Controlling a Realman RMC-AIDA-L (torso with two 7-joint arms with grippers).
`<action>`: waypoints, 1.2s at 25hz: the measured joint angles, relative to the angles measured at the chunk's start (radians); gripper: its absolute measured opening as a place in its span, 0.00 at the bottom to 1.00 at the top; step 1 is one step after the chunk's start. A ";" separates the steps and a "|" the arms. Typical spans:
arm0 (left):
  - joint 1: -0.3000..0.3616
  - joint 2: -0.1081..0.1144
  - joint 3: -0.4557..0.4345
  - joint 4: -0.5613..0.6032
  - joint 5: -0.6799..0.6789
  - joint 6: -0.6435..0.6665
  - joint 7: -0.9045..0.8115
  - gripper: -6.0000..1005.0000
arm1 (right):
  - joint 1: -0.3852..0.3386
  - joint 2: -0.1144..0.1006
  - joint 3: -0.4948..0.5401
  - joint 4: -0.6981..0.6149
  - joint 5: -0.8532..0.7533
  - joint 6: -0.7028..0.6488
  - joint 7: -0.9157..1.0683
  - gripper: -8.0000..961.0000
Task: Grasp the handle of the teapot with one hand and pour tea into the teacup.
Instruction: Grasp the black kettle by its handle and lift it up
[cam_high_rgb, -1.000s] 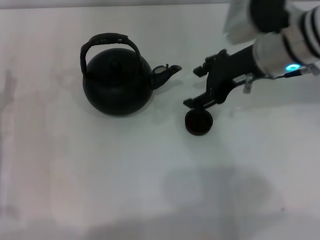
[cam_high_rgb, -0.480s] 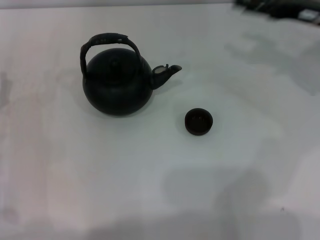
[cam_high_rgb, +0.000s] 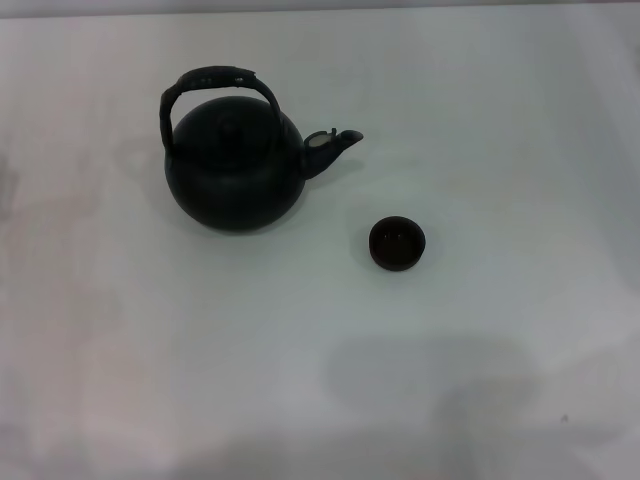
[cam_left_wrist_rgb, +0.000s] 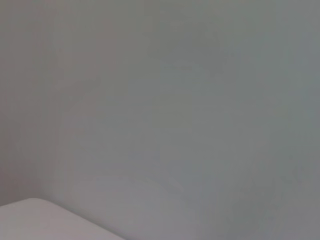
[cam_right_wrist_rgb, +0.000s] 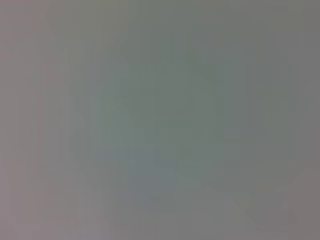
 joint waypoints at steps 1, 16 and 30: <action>0.006 0.000 0.000 -0.004 0.017 0.004 0.000 0.88 | 0.001 0.002 0.001 0.023 0.019 0.000 -0.130 0.91; 0.132 0.000 0.000 -0.042 0.479 0.205 0.086 0.88 | 0.102 0.005 0.009 0.211 0.184 -0.126 -0.741 0.91; -0.041 -0.007 0.000 -0.012 0.588 0.029 0.093 0.87 | 0.083 0.004 0.011 0.216 0.187 -0.120 -0.674 0.91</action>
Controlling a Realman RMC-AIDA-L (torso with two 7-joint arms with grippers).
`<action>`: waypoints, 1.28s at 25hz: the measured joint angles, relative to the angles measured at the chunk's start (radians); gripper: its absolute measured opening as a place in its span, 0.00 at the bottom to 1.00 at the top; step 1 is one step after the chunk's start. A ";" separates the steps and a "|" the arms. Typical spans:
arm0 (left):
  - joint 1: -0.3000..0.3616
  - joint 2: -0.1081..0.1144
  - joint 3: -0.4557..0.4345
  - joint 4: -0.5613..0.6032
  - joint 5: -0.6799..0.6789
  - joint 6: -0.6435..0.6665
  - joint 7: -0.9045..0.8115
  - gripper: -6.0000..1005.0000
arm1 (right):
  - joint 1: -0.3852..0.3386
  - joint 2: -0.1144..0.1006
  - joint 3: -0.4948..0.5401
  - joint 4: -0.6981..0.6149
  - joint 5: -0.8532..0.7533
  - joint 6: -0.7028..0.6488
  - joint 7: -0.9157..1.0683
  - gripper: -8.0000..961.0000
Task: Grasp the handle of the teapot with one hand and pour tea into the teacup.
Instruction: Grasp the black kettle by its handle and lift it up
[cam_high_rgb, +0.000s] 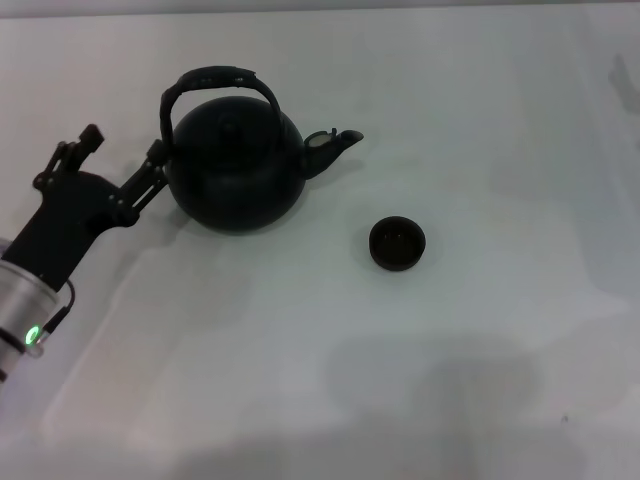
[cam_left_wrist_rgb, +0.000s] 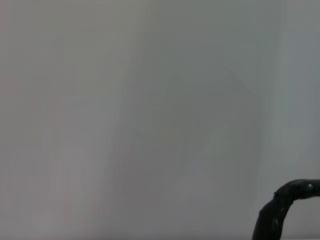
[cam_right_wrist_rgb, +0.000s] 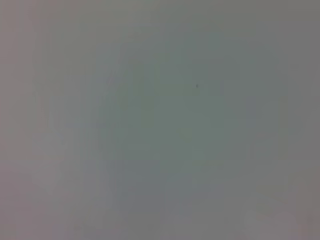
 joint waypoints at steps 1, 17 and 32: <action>-0.005 0.000 0.000 0.000 0.003 -0.004 0.000 0.87 | -0.001 0.000 0.000 0.000 0.000 0.000 0.001 0.91; -0.074 0.000 -0.007 0.001 0.012 -0.080 0.001 0.87 | 0.011 -0.001 0.000 -0.006 0.000 -0.006 0.005 0.91; -0.104 0.005 -0.007 -0.013 0.008 -0.111 0.064 0.67 | 0.012 -0.005 0.001 -0.008 0.003 -0.007 0.019 0.91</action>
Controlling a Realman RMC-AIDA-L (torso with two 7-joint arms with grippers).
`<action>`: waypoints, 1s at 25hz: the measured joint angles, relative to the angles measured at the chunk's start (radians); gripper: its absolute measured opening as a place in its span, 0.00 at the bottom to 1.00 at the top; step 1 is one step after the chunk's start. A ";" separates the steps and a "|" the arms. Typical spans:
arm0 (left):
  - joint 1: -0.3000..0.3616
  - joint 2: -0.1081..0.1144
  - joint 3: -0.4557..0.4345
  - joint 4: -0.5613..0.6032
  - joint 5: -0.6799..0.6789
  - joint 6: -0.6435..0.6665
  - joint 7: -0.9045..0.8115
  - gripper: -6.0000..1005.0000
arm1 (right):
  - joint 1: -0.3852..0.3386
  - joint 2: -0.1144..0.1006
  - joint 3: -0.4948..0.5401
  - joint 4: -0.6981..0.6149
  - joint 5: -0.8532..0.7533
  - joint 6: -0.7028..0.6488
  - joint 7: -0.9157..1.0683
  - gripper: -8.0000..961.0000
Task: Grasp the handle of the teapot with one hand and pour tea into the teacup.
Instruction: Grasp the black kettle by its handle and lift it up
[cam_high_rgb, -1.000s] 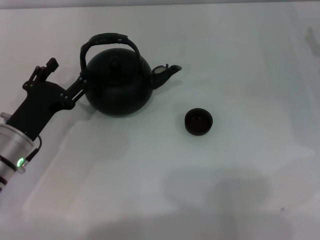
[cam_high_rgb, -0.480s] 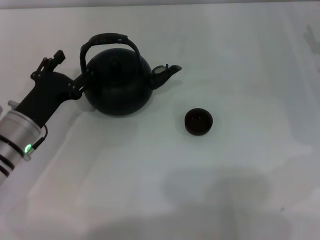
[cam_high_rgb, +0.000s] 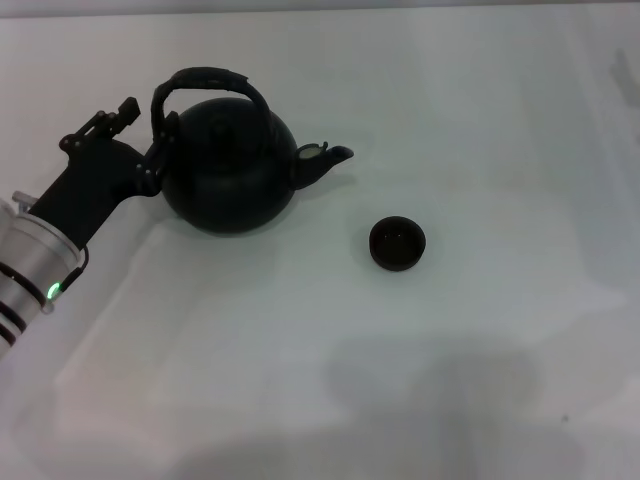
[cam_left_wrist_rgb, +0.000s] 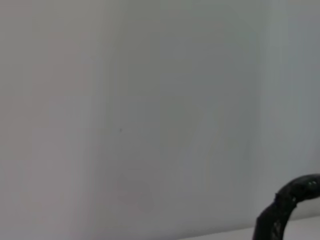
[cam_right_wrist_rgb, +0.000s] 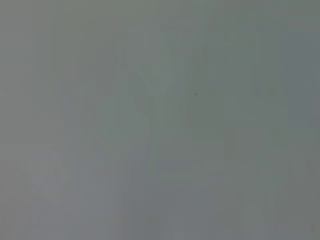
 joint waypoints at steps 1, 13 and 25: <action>0.000 0.000 0.000 0.000 0.000 0.000 0.013 0.60 | 0.000 0.000 0.000 0.000 0.000 -0.001 0.000 0.91; -0.001 0.001 -0.003 -0.002 -0.004 0.008 0.034 0.23 | 0.003 0.000 0.001 0.000 0.001 -0.008 0.000 0.91; -0.033 0.009 -0.004 -0.054 -0.006 0.179 0.031 0.12 | -0.003 -0.001 0.001 -0.004 0.011 -0.012 0.000 0.91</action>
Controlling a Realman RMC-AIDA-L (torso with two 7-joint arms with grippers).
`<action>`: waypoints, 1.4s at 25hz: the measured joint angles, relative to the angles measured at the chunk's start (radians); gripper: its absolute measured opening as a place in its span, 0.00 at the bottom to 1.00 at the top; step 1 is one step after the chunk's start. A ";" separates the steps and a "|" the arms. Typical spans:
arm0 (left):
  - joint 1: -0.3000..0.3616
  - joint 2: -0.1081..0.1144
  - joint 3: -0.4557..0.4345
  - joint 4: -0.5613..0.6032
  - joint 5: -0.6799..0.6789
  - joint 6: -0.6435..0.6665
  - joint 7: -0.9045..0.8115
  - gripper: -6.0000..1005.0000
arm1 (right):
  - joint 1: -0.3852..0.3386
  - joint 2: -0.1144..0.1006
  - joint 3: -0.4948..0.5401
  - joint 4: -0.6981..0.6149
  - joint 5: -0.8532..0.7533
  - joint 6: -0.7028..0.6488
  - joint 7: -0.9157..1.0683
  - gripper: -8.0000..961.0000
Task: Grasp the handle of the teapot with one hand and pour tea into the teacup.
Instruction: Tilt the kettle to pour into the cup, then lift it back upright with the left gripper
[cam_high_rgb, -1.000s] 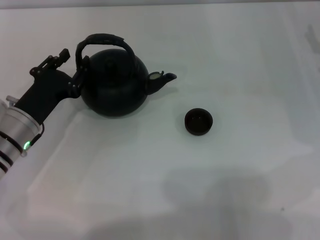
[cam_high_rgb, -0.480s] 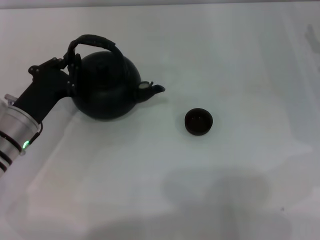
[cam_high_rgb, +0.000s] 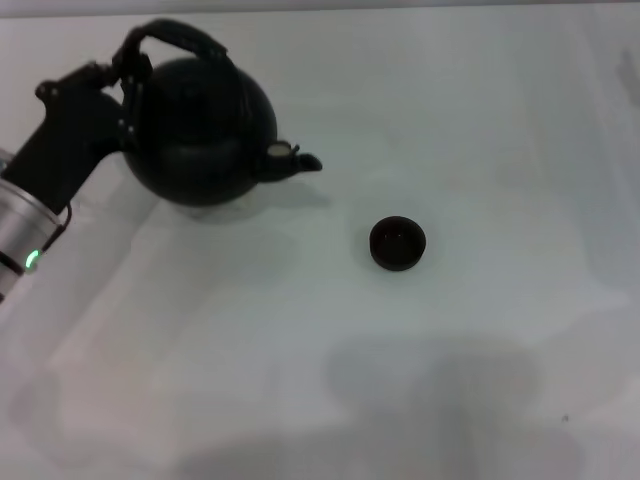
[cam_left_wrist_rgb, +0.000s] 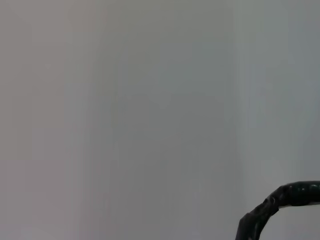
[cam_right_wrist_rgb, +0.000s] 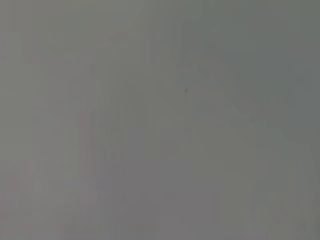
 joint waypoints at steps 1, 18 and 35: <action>-0.009 0.000 0.001 -0.008 0.001 0.012 0.000 0.12 | -0.001 0.000 0.000 -0.002 0.000 0.000 0.000 0.91; -0.186 -0.001 0.011 -0.101 0.087 0.021 0.122 0.12 | -0.012 -0.003 0.025 -0.024 0.018 -0.020 0.001 0.91; -0.185 -0.006 0.013 -0.090 0.191 -0.001 0.173 0.12 | -0.005 0.001 0.026 -0.024 0.055 -0.024 0.035 0.91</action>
